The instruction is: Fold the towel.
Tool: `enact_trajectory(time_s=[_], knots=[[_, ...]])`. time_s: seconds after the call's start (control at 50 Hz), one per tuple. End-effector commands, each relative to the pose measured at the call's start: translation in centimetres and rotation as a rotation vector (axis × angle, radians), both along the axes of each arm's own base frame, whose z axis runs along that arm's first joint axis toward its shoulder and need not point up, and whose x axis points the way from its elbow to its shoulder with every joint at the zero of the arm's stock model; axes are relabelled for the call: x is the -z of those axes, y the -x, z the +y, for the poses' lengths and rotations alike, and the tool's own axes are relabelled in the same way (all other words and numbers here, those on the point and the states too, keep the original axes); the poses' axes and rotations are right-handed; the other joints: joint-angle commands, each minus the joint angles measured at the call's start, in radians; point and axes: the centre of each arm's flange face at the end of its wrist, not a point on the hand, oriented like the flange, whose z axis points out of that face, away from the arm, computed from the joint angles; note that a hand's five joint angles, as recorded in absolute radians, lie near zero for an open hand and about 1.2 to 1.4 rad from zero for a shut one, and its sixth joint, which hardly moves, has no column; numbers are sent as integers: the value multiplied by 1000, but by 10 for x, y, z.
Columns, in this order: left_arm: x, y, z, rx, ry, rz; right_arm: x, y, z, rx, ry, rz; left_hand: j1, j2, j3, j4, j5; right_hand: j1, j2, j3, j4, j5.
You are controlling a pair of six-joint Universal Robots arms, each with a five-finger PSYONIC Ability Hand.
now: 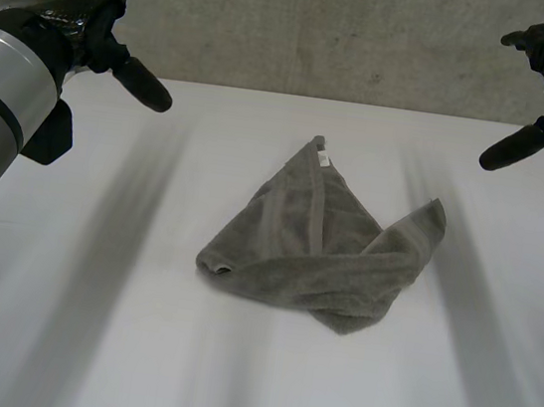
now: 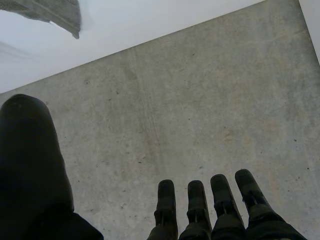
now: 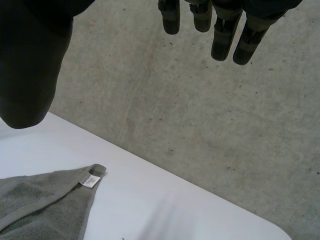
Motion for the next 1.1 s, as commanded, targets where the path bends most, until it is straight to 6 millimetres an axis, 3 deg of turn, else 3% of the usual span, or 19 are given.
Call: enact_trajectory(time_s=[0.02, 0.38, 0.48, 0.52, 0.54, 0.58, 0.6, 0.64, 0.66, 0.7, 0.74, 0.76, 0.8, 0.82, 0.9, 0.98, 1.02, 1.08, 1.1], knots=[[1, 0, 0, 2, -2, -1, -1, 0, 1, 2, 4, -1, -79, -43, -38, -47, -36, -97, -84, 14, 30, -60], [9, 2, -3, 6, -19, -17, -3, 1, 0, 1, 13, 5, -76, -40, -38, -47, -33, -97, -84, 14, 30, -60], [22, 8, -4, 36, -49, -46, -2, -7, 2, -59, 37, 38, -73, -37, -38, -47, -30, -97, -84, 14, 30, -60], [48, 19, -12, 86, -115, -93, 3, -10, 3, -95, 38, 72, -73, -37, -38, -47, -30, -97, -84, 14, 30, -60], [48, 19, -12, 86, -115, -93, 3, -10, 3, -95, 38, 72, -73, -37, -38, -47, -30, -97, -84, 14, 30, -60], [75, 33, -13, 158, -172, -157, 19, -16, 4, -175, 24, 161, -76, -40, -38, -47, -33, -97, -84, 14, 30, -60], [75, 33, -13, 159, -173, -157, 19, -16, 4, -175, 24, 161, -76, -40, -38, -47, -33, -97, -84, 14, 30, -60], [105, 50, -9, 235, -220, -243, 43, -20, -1, -231, -9, 258, -76, -40, -38, -47, -33, -95, -81, 14, 30, -60], [105, 51, -9, 235, -220, -244, 43, -20, -1, -231, -9, 258, -76, -40, -38, -47, -33, -95, -81, 14, 30, -60], [119, 57, -7, 261, -236, -288, 66, -26, -3, -273, -47, 349, -79, -43, -38, -47, -36, -60, -46, 14, 30, -60], [144, 65, -6, 294, -265, -378, 79, -31, -4, -294, -70, 396, -85, -49, -38, -47, -42, -39, -26, 14, 30, -60], [145, 65, -6, 295, -265, -378, 79, -31, -4, -295, -70, 396, -85, -49, -38, -47, -42, -39, -25, 14, 30, -60], [172, 72, -5, 329, -290, -468, 104, -40, -5, -335, -107, 471, -88, -52, -38, -47, -45, 31, 45, 14, 30, -60], [172, 72, -5, 329, -291, -468, 104, -40, -5, -335, -107, 471, -88, -52, -38, -47, -45, 32, 45, 14, 30, -60], [202, 82, 4, 391, -294, -597, 139, -53, -4, -367, -159, 559, -91, -55, -38, -47, -48, 75, 89, 14, 30, -60], [213, 85, 5, 414, -282, -665, 159, -57, -7, -375, -183, 589, -82, -46, -38, -47, -39, 93, 107, 14, 30, -44], [220, 85, 3, 421, -273, -699, 176, -59, -14, -373, -185, 599, -50, -14, -38, -47, -7, 207, 220, 14, 30, 70], [221, 86, 2, 421, -268, -700, 182, -59, -16, -372, -173, 602, 74, 109, -38, -47, 117, 372, 386, 14, 30, 235], [221, 86, 2, 420, -264, -698, 185, -61, -18, -374, -158, 599, 236, 272, -38, -47, 280, 605, 618, 14, 30, 467]])
